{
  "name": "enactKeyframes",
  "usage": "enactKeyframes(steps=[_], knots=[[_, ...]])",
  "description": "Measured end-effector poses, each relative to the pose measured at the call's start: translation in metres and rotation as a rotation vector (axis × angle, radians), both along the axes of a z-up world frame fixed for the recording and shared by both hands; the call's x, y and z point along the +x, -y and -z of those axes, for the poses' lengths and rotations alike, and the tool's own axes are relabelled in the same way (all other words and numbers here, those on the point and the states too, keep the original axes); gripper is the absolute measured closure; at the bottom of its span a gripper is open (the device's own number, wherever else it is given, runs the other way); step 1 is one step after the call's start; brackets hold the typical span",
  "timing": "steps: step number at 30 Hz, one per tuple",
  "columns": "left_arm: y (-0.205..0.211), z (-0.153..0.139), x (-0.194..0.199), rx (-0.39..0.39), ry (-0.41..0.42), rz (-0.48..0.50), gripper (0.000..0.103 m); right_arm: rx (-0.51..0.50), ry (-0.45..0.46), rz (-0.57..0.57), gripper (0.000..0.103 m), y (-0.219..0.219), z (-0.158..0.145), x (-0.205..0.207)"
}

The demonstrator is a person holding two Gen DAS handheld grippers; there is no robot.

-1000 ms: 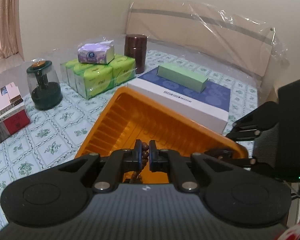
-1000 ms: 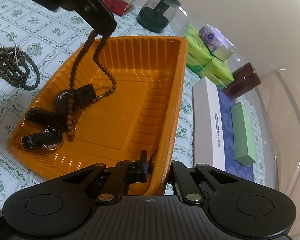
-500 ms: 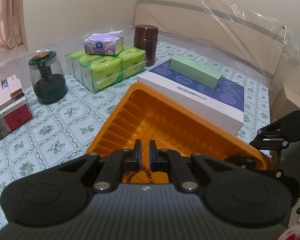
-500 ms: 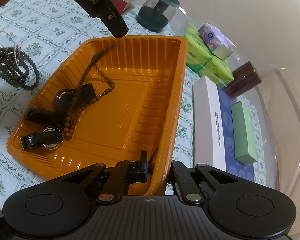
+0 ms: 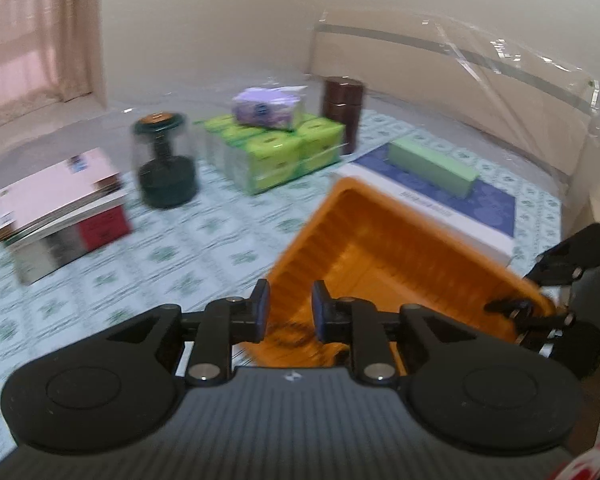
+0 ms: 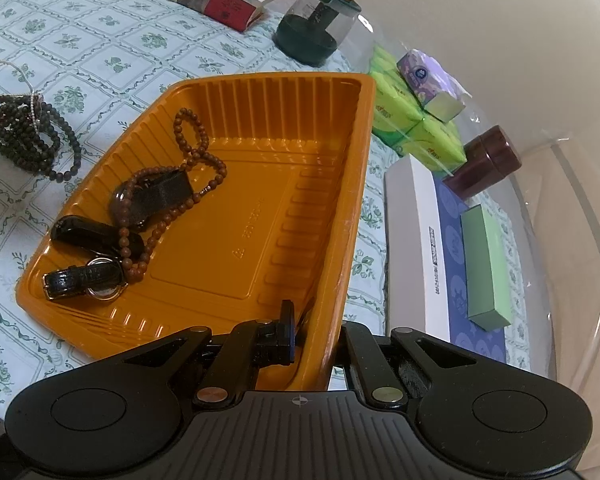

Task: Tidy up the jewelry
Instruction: 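Grasp the pearl-white bead necklace with the left gripper and drop it into the tray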

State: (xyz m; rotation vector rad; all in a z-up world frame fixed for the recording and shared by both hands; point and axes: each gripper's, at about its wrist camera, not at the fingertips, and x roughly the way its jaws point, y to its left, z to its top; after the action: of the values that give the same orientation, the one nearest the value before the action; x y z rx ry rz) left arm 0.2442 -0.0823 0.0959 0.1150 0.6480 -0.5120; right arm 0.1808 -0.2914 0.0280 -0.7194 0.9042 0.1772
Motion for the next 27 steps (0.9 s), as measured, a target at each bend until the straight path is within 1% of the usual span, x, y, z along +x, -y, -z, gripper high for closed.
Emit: enactKeyframes(steps=[4,7,12,16,19,21,25,27], knots=[[-0.046,0.008,-0.016,0.033,-0.002,-0.076,0.083,-0.003,0.003,-0.002,0.098,-0.002,-0.001,-0.002],[-0.079,0.019,-0.029,0.050,-0.010,-0.142,0.078,-0.008,0.005,-0.002,0.098,-0.002,-0.001,-0.003],[-0.125,0.049,-0.055,0.097,-0.029,-0.253,0.077,-0.012,0.003,0.000,0.098,-0.003,0.000,-0.004],[-0.149,0.077,-0.077,0.103,-0.063,-0.307,0.077,-0.015,0.002,0.001,0.098,-0.003,0.000,-0.004],[-0.157,0.097,-0.090,0.135,-0.071,-0.321,0.077,-0.016,0.002,0.004,0.098,-0.003,0.001,-0.003],[-0.158,0.111,-0.096,0.186,-0.069,-0.308,0.077,-0.017,0.002,0.005,0.098,-0.004,0.001,-0.003],[-0.155,0.134,-0.104,0.298,-0.060,-0.243,0.077,-0.016,0.001,0.007,0.098,-0.003,0.001,-0.003],[-0.154,0.142,-0.103,0.331,-0.057,-0.208,0.077,-0.016,0.000,0.009,0.098,-0.003,0.002,-0.002]])
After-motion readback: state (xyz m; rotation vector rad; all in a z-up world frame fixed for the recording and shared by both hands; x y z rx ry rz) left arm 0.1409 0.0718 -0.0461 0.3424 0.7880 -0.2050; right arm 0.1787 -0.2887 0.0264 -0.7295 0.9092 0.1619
